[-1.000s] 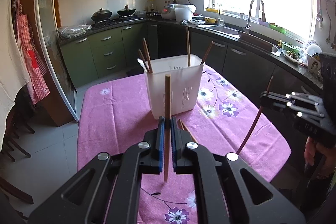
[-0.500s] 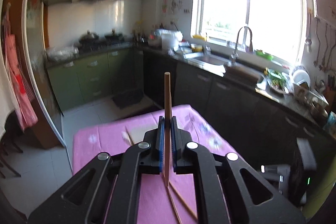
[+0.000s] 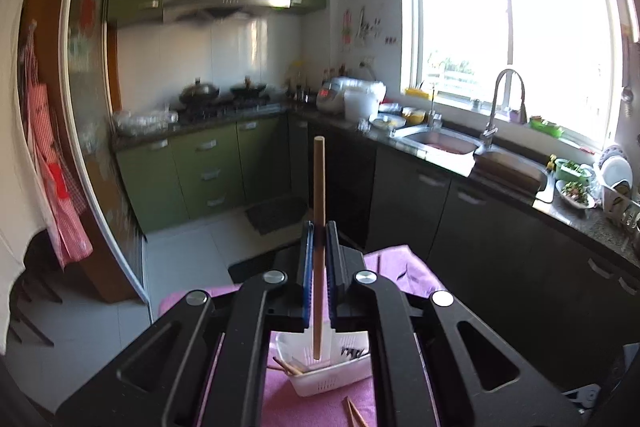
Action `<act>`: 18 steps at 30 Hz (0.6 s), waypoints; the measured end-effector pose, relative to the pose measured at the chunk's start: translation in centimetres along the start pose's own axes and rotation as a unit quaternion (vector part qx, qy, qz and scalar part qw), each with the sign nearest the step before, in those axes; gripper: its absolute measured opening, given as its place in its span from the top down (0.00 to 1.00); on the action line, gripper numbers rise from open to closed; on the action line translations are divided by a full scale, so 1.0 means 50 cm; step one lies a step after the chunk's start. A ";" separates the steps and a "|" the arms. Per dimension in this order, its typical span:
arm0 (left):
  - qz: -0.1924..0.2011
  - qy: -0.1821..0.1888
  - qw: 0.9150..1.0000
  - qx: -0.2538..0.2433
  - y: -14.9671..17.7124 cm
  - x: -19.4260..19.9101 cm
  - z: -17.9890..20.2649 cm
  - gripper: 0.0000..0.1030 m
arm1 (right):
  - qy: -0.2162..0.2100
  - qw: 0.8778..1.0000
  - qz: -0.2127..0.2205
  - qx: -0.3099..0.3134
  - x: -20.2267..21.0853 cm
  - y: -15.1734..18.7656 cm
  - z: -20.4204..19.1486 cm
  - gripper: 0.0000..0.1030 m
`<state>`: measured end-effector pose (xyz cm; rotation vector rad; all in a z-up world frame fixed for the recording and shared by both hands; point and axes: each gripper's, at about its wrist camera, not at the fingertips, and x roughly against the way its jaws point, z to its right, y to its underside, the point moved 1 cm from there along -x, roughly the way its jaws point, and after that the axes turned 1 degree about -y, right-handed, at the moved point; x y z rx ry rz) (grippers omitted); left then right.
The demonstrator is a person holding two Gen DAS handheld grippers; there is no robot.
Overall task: Organize utensils
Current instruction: 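Insert the left gripper's chopstick into the holder and open it while the right carries its chopstick over, then drop the chopstick into the holder opening the right gripper while the left returns to the chopsticks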
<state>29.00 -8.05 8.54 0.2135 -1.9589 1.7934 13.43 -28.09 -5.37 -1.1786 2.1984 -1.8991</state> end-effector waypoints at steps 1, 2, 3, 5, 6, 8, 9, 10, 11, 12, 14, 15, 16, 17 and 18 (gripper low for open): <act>-0.012 0.000 1.000 0.003 0.011 -0.018 -0.003 0.94 | 0.000 1.000 0.000 -0.001 0.000 -0.001 0.000 0.94; -0.023 0.000 1.000 0.005 0.023 -0.035 -0.006 0.94 | 0.000 1.000 -0.001 -0.001 -0.001 -0.002 0.001 0.94; -0.031 0.001 1.000 0.006 0.034 -0.045 -0.010 0.94 | 0.001 1.000 -0.001 -0.001 -0.002 -0.003 0.001 0.94; -0.050 0.003 0.999 0.006 0.061 -0.067 -0.016 0.94 | 0.001 1.000 0.001 -0.003 -0.002 -0.005 0.002 0.94; -0.055 0.003 0.998 0.006 0.070 -0.073 -0.018 0.94 | 0.002 1.000 0.003 -0.004 -0.002 -0.007 0.002 0.94; -0.063 0.003 0.998 0.004 0.089 -0.078 -0.022 0.94 | 0.005 1.000 0.008 -0.002 -0.002 -0.015 0.000 0.94; -0.064 0.005 0.998 0.005 0.094 -0.076 -0.026 0.93 | 0.004 1.000 0.011 -0.002 -0.001 -0.021 -0.001 0.94; -0.063 0.008 0.998 0.006 0.098 -0.073 -0.027 0.90 | 0.003 1.000 0.015 0.000 0.001 -0.031 -0.001 0.94; -0.062 0.011 0.998 0.008 0.105 -0.062 -0.029 0.87 | 0.004 1.000 0.020 0.004 0.002 -0.042 -0.004 0.94; -0.060 0.013 0.998 0.010 0.110 -0.055 -0.034 0.80 | 0.004 1.000 0.025 0.008 0.004 -0.054 -0.006 0.94; -0.052 0.017 0.998 0.014 0.127 -0.024 -0.039 0.71 | 0.003 0.999 0.042 0.019 0.008 -0.091 -0.014 0.94; -0.050 0.018 0.998 0.015 0.135 -0.012 -0.040 0.67 | -0.001 0.998 0.051 0.024 0.011 -0.109 -0.019 0.94; -0.047 0.018 0.999 0.016 0.144 0.003 -0.041 0.65 | -0.004 0.997 0.066 0.032 0.015 -0.135 -0.028 0.94; -0.042 0.019 0.999 0.017 0.161 0.024 -0.045 0.65 | -0.006 0.996 0.080 0.037 0.020 -0.157 -0.035 0.94; -0.041 0.019 0.999 0.017 0.173 0.038 -0.046 0.63 | -0.008 0.995 0.095 0.041 0.025 -0.177 -0.042 0.94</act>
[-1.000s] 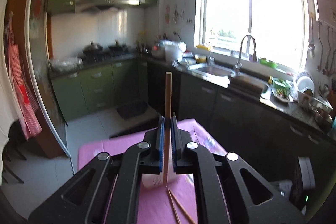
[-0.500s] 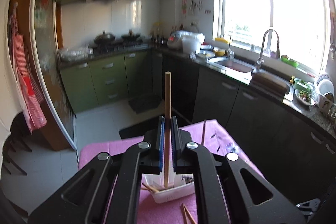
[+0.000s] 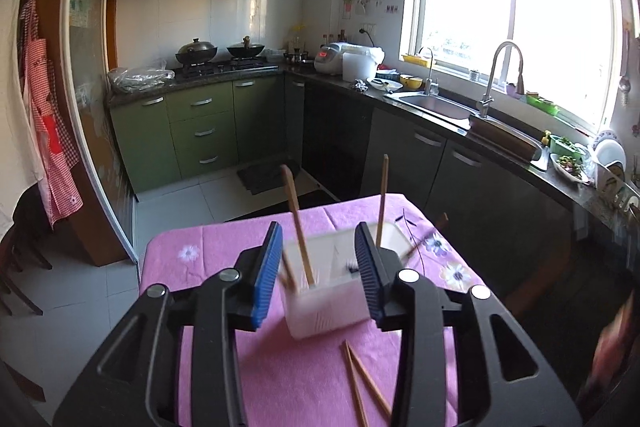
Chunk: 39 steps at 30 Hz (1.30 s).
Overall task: Organize utensils
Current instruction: 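Drop the chopstick into the holder opening the right gripper while the left returns to the chopsticks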
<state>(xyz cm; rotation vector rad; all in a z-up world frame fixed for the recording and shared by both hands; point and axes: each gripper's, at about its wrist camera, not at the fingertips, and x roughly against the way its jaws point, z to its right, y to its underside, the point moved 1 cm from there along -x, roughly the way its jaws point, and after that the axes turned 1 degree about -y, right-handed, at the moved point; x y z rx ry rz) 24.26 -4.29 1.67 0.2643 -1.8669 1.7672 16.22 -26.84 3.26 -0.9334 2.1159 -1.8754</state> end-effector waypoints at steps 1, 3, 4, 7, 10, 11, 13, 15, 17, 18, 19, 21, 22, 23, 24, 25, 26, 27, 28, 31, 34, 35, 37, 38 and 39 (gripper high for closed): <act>0.002 0.000 1.000 0.001 0.017 0.015 0.000 0.58 | -0.002 1.000 0.012 0.003 0.000 -0.019 -0.004 0.94; 0.004 0.001 1.000 0.002 0.053 0.041 -0.004 0.54 | -0.002 0.999 0.045 0.012 -0.008 -0.070 -0.012 0.94; 0.003 -0.001 1.000 0.001 0.067 0.049 -0.006 0.54 | -0.001 0.998 0.055 0.019 -0.013 -0.088 -0.015 0.94; -0.003 -0.007 1.000 -0.008 0.109 0.070 -0.001 0.54 | 0.022 0.996 0.085 0.032 -0.042 -0.147 -0.018 0.94; -0.009 -0.010 1.000 -0.017 0.130 0.077 -0.001 0.54 | 0.047 0.994 0.092 0.034 -0.092 -0.188 -0.011 0.94; -0.014 -0.008 1.000 -0.018 0.136 0.078 0.000 0.54 | 0.051 0.994 0.089 0.034 -0.107 -0.195 -0.008 0.94; -0.020 -0.004 1.000 -0.020 0.144 0.076 0.001 0.54 | 0.060 0.995 0.077 0.033 -0.144 -0.200 0.003 0.94; -0.027 -0.003 0.999 -0.023 0.152 0.070 0.002 0.54 | 0.068 0.996 0.050 0.029 -0.188 -0.188 0.015 0.94; -0.035 -0.002 0.999 -0.024 0.158 0.062 0.005 0.54 | 0.072 0.997 0.024 0.023 -0.227 -0.163 0.025 0.94; -0.042 0.000 0.999 -0.023 0.163 0.055 0.006 0.54 | 0.072 0.997 0.014 0.021 -0.243 -0.151 0.031 0.94; -0.045 0.001 0.999 -0.021 0.169 0.052 0.003 0.54 | 0.073 0.997 0.008 0.019 -0.252 -0.140 0.035 0.94; -0.056 0.004 0.998 -0.021 0.175 0.042 0.007 0.54 | 0.075 0.997 -0.011 0.015 -0.281 -0.114 0.043 0.94; -0.059 0.004 0.998 -0.021 0.178 0.040 0.009 0.54 | 0.076 0.997 -0.022 0.016 -0.294 -0.103 0.046 0.94; -0.062 0.005 0.998 -0.021 0.180 0.038 0.012 0.54 | 0.076 0.996 -0.030 0.016 -0.304 -0.095 0.049 0.94; -0.065 0.006 0.998 -0.021 0.180 0.036 0.015 0.54 | 0.075 0.996 -0.036 0.017 -0.312 -0.089 0.050 0.93; -0.068 0.007 0.997 -0.022 0.182 0.034 0.018 0.54 | 0.075 0.996 -0.038 0.018 -0.313 -0.087 0.050 0.92; -0.071 0.008 0.997 -0.023 0.182 0.032 0.019 0.54 | 0.074 0.996 -0.036 0.019 -0.311 -0.086 0.049 0.89; -0.075 0.010 0.997 -0.023 0.184 0.027 0.022 0.54 | 0.071 0.997 -0.029 0.019 -0.300 -0.089 0.046 0.89; -0.079 0.011 0.997 -0.024 0.186 0.022 0.024 0.54 | 0.068 0.997 -0.021 0.019 -0.286 -0.091 0.041 0.89; -0.098 0.018 0.995 -0.024 0.195 -0.002 0.035 0.53 | 0.064 0.997 0.024 0.028 -0.206 -0.096 0.018 0.84; -0.125 0.026 0.992 -0.025 0.215 -0.041 0.049 0.53 | 0.062 0.997 0.030 0.035 -0.141 -0.068 0.006 0.74; -0.135 0.027 0.990 -0.026 0.223 -0.058 0.055 0.53 | 0.063 0.997 0.026 0.035 -0.121 -0.044 0.005 0.73; -0.154 0.027 0.987 -0.025 0.238 -0.089 0.062 0.53 | 0.079 0.996 0.010 0.032 -0.099 0.000 0.012 0.73; -0.174 0.029 0.984 -0.023 0.250 -0.115 0.066 0.53 | 0.096 0.995 -0.005 0.025 -0.092 0.038 0.024 0.73; -0.187 0.031 0.982 -0.020 0.258 -0.131 0.068 0.53 | 0.105 0.994 -0.016 0.018 -0.086 0.065 0.031 0.73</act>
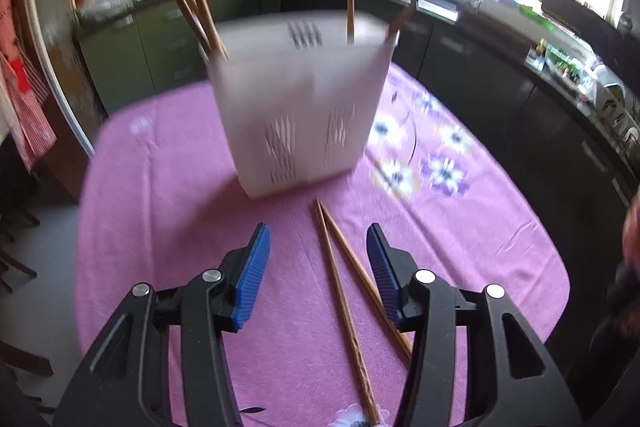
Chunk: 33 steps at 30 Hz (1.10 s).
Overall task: Organize utensils
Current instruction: 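Drop the chopstick into the holder opening the right gripper while the left returns to the chopsticks, then grasp and lift a chopstick with the left gripper while the right reaches for the last chopstick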
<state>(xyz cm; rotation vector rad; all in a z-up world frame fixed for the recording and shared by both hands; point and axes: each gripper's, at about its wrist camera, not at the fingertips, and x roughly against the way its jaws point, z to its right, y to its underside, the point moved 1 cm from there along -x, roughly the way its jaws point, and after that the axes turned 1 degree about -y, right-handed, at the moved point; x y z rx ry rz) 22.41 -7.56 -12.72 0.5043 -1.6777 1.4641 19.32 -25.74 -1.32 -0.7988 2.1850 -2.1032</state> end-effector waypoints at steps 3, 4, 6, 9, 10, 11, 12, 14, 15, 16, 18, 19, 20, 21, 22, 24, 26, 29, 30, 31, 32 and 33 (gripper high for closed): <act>-0.048 0.011 0.999 0.014 0.003 -0.065 0.001 0.64 | 0.015 0.998 -0.048 -0.033 -0.009 0.083 0.036 0.70; -0.060 0.009 0.998 0.019 0.005 -0.082 0.000 0.67 | 0.014 0.996 -0.066 -0.051 -0.019 0.113 0.053 0.70; -0.078 0.001 0.997 0.028 0.004 -0.111 -0.005 0.73 | 0.014 0.993 -0.095 -0.072 -0.036 0.156 0.077 0.70; -0.094 -0.006 0.995 0.034 0.005 -0.137 -0.007 0.74 | 0.011 0.988 -0.120 -0.093 -0.048 0.201 0.108 0.70; -0.099 -0.005 0.995 0.034 0.005 -0.144 -0.005 0.74 | 0.008 0.988 -0.125 -0.095 -0.051 0.210 0.113 0.70; -0.103 -0.007 0.994 0.032 0.006 -0.150 -0.002 0.74 | 0.008 0.987 -0.127 -0.096 -0.053 0.213 0.115 0.70; -0.106 -0.009 0.994 0.030 0.006 -0.155 0.001 0.75 | 0.007 0.987 -0.129 -0.097 -0.054 0.218 0.120 0.70; -0.112 -0.013 0.993 0.025 0.005 -0.163 0.008 0.78 | 0.004 0.986 -0.130 -0.100 -0.054 0.222 0.128 0.70; -0.117 -0.017 0.993 0.022 0.006 -0.168 0.011 0.81 | 0.003 0.986 -0.130 -0.102 -0.056 0.220 0.130 0.70; -0.122 -0.021 0.992 0.020 0.004 -0.172 0.011 0.83 | 0.001 0.986 -0.129 -0.104 -0.056 0.222 0.133 0.70; -0.126 -0.023 0.992 0.018 0.003 -0.178 0.016 0.84 | -0.002 0.986 -0.130 -0.106 -0.057 0.220 0.139 0.70; -0.126 -0.026 0.992 0.017 0.001 -0.183 0.019 0.84 | -0.005 0.986 -0.130 -0.107 -0.057 0.220 0.141 0.70; -0.128 -0.025 0.991 0.018 -0.001 -0.186 0.021 0.84 | -0.006 0.986 -0.130 -0.108 -0.061 0.213 0.138 0.70; -0.131 -0.023 0.991 0.020 -0.006 -0.191 0.020 0.84 | -0.007 0.985 -0.131 -0.109 -0.062 0.214 0.140 0.69; -0.135 -0.018 0.990 0.023 -0.008 -0.196 0.023 0.84 | -0.008 0.985 -0.132 -0.110 -0.065 0.213 0.144 0.68; -0.136 -0.023 0.990 0.018 -0.013 -0.202 0.031 0.84 | -0.010 0.985 -0.133 -0.112 -0.064 0.213 0.145 0.68; -0.137 -0.028 0.990 0.019 -0.019 -0.205 0.033 0.84 | -0.011 0.984 -0.134 -0.114 -0.065 0.213 0.145 0.68; -0.139 -0.034 0.990 0.020 -0.020 -0.206 0.031 0.91 | -0.014 0.984 -0.135 -0.117 -0.062 0.214 0.148 0.68; -0.139 -0.032 0.989 0.026 -0.019 -0.205 0.024 0.93 | -0.014 0.984 -0.135 -0.117 -0.062 0.214 0.148 0.68; -0.140 -0.029 0.989 0.031 -0.018 -0.204 0.020 0.93 | -0.015 0.984 -0.135 -0.117 -0.062 0.214 0.148 0.68; -0.139 -0.027 0.989 0.036 -0.016 -0.201 0.013 0.94 | -0.015 0.984 -0.136 -0.117 -0.061 0.214 0.148 0.68; -0.135 -0.026 0.990 0.041 -0.017 -0.197 -0.001 0.94 | -0.016 0.984 -0.136 -0.117 -0.062 0.214 0.147 0.68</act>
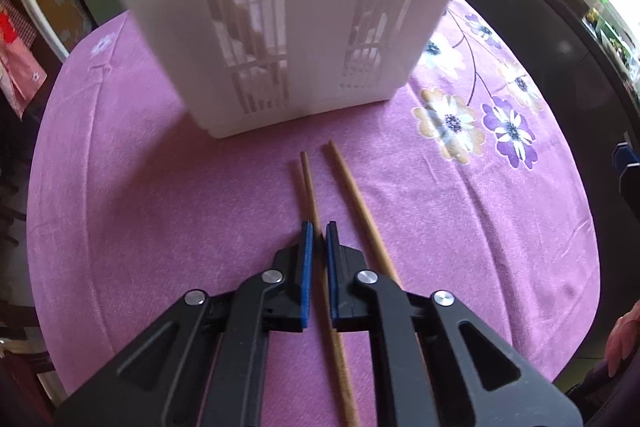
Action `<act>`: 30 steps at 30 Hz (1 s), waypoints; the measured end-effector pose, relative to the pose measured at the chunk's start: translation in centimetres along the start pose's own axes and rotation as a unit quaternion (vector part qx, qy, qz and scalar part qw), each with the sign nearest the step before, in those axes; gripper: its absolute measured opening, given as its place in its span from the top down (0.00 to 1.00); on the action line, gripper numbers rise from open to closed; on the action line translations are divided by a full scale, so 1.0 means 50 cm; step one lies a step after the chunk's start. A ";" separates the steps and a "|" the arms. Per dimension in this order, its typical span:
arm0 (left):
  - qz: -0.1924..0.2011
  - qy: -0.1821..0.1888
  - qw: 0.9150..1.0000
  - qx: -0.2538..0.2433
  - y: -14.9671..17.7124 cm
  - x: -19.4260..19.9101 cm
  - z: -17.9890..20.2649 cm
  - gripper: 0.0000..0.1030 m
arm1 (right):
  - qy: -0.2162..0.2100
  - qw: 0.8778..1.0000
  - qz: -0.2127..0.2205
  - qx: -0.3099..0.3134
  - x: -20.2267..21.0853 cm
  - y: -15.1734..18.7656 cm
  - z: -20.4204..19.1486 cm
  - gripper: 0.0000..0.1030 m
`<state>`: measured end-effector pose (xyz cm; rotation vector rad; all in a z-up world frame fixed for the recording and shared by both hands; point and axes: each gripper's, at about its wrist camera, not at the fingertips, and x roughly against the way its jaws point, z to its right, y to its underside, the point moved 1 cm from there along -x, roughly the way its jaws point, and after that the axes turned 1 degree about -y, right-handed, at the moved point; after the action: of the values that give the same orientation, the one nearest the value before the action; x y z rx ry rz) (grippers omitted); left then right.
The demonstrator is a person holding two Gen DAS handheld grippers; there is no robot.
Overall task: Organize utensils
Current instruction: 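Grasp and lift a chopstick with the left gripper while the right reaches for the last chopstick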
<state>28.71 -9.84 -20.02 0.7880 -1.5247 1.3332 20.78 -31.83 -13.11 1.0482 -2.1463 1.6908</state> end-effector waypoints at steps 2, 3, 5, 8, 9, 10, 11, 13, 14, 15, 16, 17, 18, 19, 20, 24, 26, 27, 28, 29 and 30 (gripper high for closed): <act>0.018 0.008 1.000 0.010 0.005 0.020 -0.016 0.95 | -0.001 1.000 -0.003 0.001 -0.002 0.000 -0.002 0.68; 0.027 0.012 0.999 0.013 0.007 0.030 -0.024 0.95 | -0.001 1.000 -0.005 0.002 -0.004 0.001 -0.003 0.68; 0.051 0.015 0.998 0.018 0.012 0.063 -0.037 0.95 | -0.005 1.000 -0.010 0.002 -0.008 0.003 -0.007 0.67; 0.096 0.015 0.995 0.015 0.024 0.133 -0.053 0.95 | -0.008 1.000 -0.017 0.006 -0.016 0.005 -0.017 0.65; 0.106 0.015 0.994 0.013 0.027 0.150 -0.056 0.95 | -0.008 1.000 -0.018 0.009 -0.019 0.005 -0.022 0.65; 0.119 0.014 0.993 0.010 0.031 0.173 -0.058 0.95 | -0.008 1.000 -0.021 0.012 -0.022 0.005 -0.028 0.65; 0.135 0.012 0.991 0.008 0.036 0.200 -0.063 0.95 | -0.008 1.000 -0.022 0.015 -0.025 0.005 -0.033 0.65; 0.155 0.010 0.988 0.007 0.043 0.235 -0.070 0.95 | -0.009 0.999 -0.026 0.022 -0.032 0.003 -0.044 0.64; 0.166 0.010 0.986 0.006 0.051 0.252 -0.075 0.95 | -0.010 0.999 -0.031 0.026 -0.039 0.003 -0.051 0.61; 0.177 0.009 0.984 0.006 0.062 0.270 -0.082 0.95 | -0.011 0.999 -0.037 0.031 -0.047 0.003 -0.059 0.60; 0.183 0.008 0.983 0.006 0.068 0.281 -0.084 0.95 | -0.012 0.998 -0.045 0.036 -0.058 0.004 -0.067 0.60; 0.190 0.006 0.982 0.007 0.070 0.293 -0.086 0.95 | -0.013 0.998 -0.050 0.039 -0.066 0.005 -0.071 0.60; 0.198 0.004 0.980 0.007 0.078 0.305 -0.088 0.95 | -0.014 0.997 -0.056 0.044 -0.076 0.007 -0.078 0.60; 0.205 0.002 0.979 0.007 0.086 0.315 -0.090 0.95 | -0.015 0.997 -0.062 0.047 -0.086 0.009 -0.084 0.60; 0.212 0.000 0.977 0.007 0.095 0.325 -0.093 0.95 | -0.015 0.996 -0.070 0.053 -0.100 0.012 -0.094 0.60; 0.230 -0.007 0.973 0.005 0.127 0.352 -0.094 0.95 | -0.014 0.993 -0.094 0.071 -0.147 0.019 -0.120 0.60; 0.239 -0.007 0.971 0.006 0.141 0.363 -0.096 0.95 | -0.011 0.991 -0.108 0.082 -0.176 0.022 -0.134 0.60; 0.242 -0.007 0.970 0.006 0.150 0.368 -0.096 0.95 | -0.009 0.989 -0.118 0.091 -0.196 0.022 -0.145 0.60; 0.244 -0.008 0.970 0.005 0.156 0.371 -0.098 0.95 | -0.008 0.988 -0.123 0.096 -0.206 0.023 -0.150 0.60; 0.247 -0.008 0.969 0.005 0.163 0.376 -0.099 0.95 | -0.009 0.985 -0.135 0.105 -0.227 0.024 -0.163 0.60; 0.249 -0.007 0.969 0.005 0.167 0.378 -0.100 0.95 | -0.010 0.984 -0.142 0.110 -0.241 0.024 -0.172 0.60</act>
<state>15.51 -1.22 -5.75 0.4288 -1.8011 1.6969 26.57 -19.11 -18.12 1.3608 -1.7464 1.8099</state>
